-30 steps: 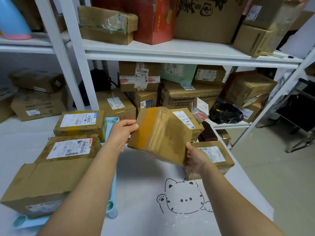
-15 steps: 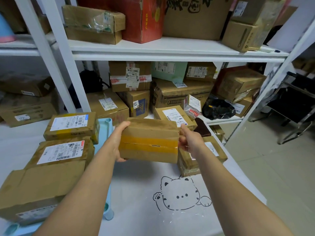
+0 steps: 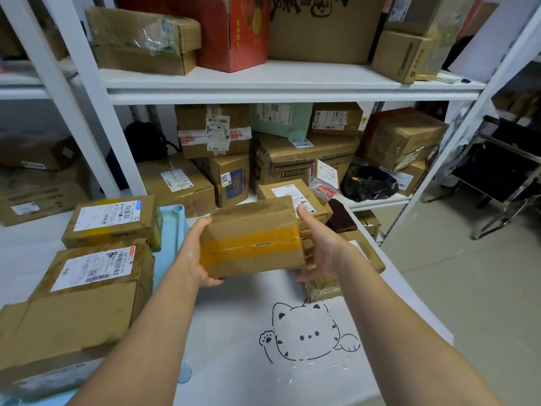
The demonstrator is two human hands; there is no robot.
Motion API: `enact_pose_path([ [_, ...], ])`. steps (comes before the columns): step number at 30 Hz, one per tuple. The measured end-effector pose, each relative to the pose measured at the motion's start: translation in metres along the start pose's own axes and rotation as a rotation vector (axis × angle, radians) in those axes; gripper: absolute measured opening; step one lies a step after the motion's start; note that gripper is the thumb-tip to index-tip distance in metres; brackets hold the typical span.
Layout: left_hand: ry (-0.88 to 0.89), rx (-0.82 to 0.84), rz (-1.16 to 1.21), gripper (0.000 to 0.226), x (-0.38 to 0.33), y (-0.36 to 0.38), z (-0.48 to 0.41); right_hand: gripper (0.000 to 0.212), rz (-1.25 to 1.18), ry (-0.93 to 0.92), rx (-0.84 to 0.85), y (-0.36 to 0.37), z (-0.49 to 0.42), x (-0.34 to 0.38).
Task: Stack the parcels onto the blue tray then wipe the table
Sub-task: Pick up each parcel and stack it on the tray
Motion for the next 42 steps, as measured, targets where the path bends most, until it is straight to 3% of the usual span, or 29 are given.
enact_pose_path([
  [2,0.041,0.007,0.031,0.067,-0.002,0.001,-0.001,0.137,0.027,0.027,0.040,0.006,0.000,-0.001],
  [6,0.138,0.043,0.049,0.058,-0.008,0.001,-0.001,0.133,-0.001,0.032,0.117,0.016,0.002,0.000],
  [8,0.153,0.040,0.049,0.066,-0.009,-0.001,-0.004,0.117,-0.024,0.001,0.117,0.018,0.004,0.003],
  [11,0.136,-0.013,-0.032,0.073,-0.009,-0.001,-0.005,0.061,-0.087,-0.144,0.059,0.019,0.003,0.013],
  [12,0.159,-0.070,-0.108,0.069,-0.010,-0.002,-0.006,0.055,-0.078,-0.219,0.024,0.020,0.002,0.017],
  [13,0.210,-0.150,-0.184,0.063,-0.014,-0.004,-0.005,0.064,-0.010,-0.309,-0.031,0.020,-0.001,0.020],
  [15,0.344,-0.313,-0.256,0.044,-0.024,-0.006,0.002,0.106,0.246,-0.483,-0.182,0.021,-0.002,0.026],
  [17,0.444,-0.327,-0.302,0.027,-0.035,0.005,0.010,0.127,0.484,-0.604,-0.277,0.026,0.001,0.029],
  [20,0.471,-0.136,-0.405,0.023,-0.044,0.036,0.018,0.136,0.630,-0.724,-0.319,0.036,0.006,0.030],
  [22,0.425,-0.025,-0.447,0.037,-0.043,0.050,0.019,0.139,0.682,-0.775,-0.308,0.044,0.006,0.028],
  [25,0.400,0.021,-0.468,0.042,-0.040,0.056,0.017,0.140,0.686,-0.773,-0.251,0.049,0.005,0.026],
  [28,0.395,0.029,-0.457,0.039,-0.035,0.051,0.013,0.123,0.625,-0.757,-0.168,0.047,0.003,0.025],
  [32,0.339,0.014,-0.416,0.041,-0.028,0.041,0.008,0.064,0.484,-0.750,-0.110,0.042,0.003,0.026],
  [34,0.322,0.009,-0.366,0.045,-0.027,0.039,0.008,0.049,0.438,-0.730,-0.114,0.040,0.003,0.027],
  [37,0.300,-0.001,-0.285,0.054,-0.028,0.036,0.011,0.039,0.382,-0.693,-0.102,0.037,0.004,0.026],
  [42,0.279,-0.025,-0.235,0.065,-0.027,0.028,0.006,0.051,0.208,-0.576,-0.076,0.035,-0.003,0.015],
])
Point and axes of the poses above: each hand's wrist, its own z-axis away from the middle knuckle, its own y-axis out of the palm, x = y × z, the point moved 7 cm from there along -z, towards the middle knuckle, and after that the axes turned 13 degrees about -z, right-handed, at the moved point
